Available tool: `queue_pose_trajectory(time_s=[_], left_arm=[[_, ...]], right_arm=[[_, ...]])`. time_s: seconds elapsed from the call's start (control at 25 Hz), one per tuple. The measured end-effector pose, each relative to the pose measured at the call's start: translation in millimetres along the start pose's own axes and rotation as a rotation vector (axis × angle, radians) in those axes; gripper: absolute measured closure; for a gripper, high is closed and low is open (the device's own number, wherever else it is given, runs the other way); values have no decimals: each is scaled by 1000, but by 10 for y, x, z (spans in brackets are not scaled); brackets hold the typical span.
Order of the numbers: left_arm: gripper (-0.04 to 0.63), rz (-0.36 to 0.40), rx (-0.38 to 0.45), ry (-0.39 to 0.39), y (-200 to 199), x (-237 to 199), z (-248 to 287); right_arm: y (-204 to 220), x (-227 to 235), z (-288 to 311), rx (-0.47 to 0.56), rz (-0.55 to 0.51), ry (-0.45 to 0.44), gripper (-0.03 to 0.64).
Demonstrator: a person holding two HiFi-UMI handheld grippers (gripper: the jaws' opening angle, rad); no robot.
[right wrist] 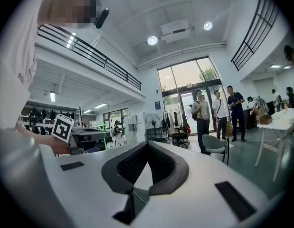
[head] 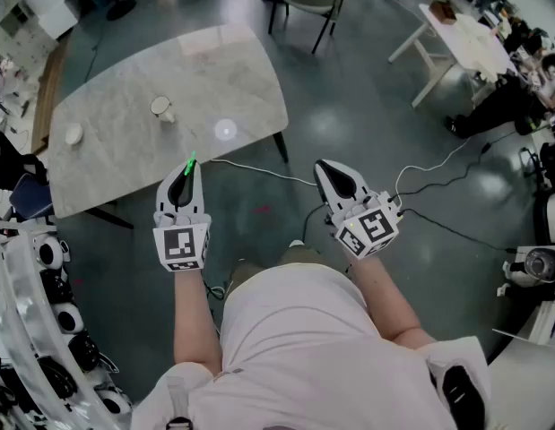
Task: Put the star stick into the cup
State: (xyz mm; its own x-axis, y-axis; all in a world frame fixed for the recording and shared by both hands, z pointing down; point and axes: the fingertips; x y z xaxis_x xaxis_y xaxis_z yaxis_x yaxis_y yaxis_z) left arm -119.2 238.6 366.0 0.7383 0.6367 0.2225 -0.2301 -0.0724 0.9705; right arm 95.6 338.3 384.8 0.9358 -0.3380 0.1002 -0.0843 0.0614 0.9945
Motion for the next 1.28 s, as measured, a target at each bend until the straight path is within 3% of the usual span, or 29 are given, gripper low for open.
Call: queue_pose_trajectory(time_s=[0.48,0.68,0.92,1.28], left_arm=[[584,136,-62,50,-155,987,516],[584,184,-87,99,-121,1173,776],[584,145,-97,123,67,945,1227],[584,68,-76,160,292,-14,2154]], right_arm=[[111,734,-451,7,7,-56,607],[233,957,-407,-14,32,-44,607],[421,1260,-35,-70,41,-8,607],[269,1580,1216,-124,2,38,607]])
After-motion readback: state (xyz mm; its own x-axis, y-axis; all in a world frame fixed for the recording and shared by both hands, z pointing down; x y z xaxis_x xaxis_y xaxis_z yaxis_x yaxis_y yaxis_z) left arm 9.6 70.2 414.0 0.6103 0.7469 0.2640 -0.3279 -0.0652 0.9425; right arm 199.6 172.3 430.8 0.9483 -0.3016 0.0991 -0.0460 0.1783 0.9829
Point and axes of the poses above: the fingertips, and each gripper's own axes: z forward along the fingers, x to its right, y out of its underside, and after that the axes turned 1 degree about -z, right-handed
